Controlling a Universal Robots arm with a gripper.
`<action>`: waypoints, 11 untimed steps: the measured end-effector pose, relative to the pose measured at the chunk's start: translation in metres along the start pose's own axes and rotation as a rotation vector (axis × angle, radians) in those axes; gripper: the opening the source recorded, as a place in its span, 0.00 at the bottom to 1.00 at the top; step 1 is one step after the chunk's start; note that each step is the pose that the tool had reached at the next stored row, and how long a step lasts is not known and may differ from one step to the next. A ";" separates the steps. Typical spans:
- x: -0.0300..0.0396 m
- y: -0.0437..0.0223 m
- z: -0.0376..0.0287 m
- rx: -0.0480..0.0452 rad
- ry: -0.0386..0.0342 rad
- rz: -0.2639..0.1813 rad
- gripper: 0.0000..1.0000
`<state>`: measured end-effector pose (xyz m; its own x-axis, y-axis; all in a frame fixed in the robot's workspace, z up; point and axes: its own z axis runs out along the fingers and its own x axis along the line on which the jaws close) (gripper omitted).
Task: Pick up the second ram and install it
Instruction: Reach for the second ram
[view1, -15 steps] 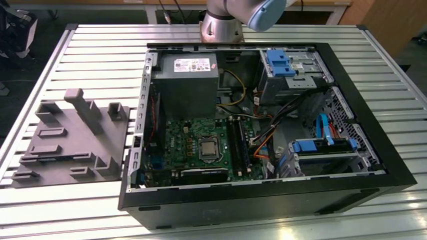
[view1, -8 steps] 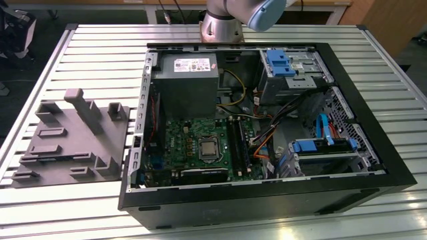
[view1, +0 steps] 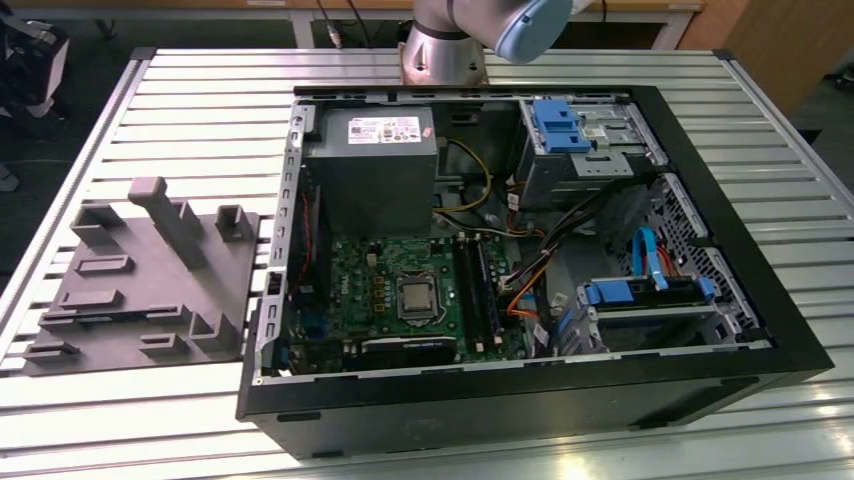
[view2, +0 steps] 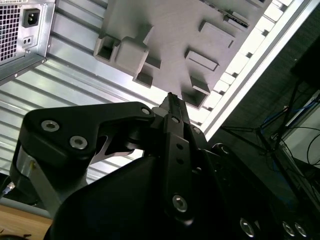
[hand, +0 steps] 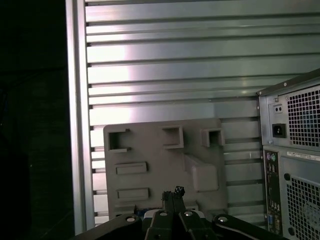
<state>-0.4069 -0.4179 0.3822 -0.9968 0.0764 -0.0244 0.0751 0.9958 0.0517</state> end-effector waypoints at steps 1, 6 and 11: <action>0.0003 -0.0001 0.0000 0.0000 -0.0001 0.000 0.11; 0.0016 -0.0005 0.0000 0.0000 0.0000 0.000 0.11; 0.0028 -0.0009 0.0002 -0.0001 -0.0001 0.000 0.11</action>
<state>-0.4098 -0.4187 0.3819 -0.9968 0.0763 -0.0245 0.0750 0.9958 0.0518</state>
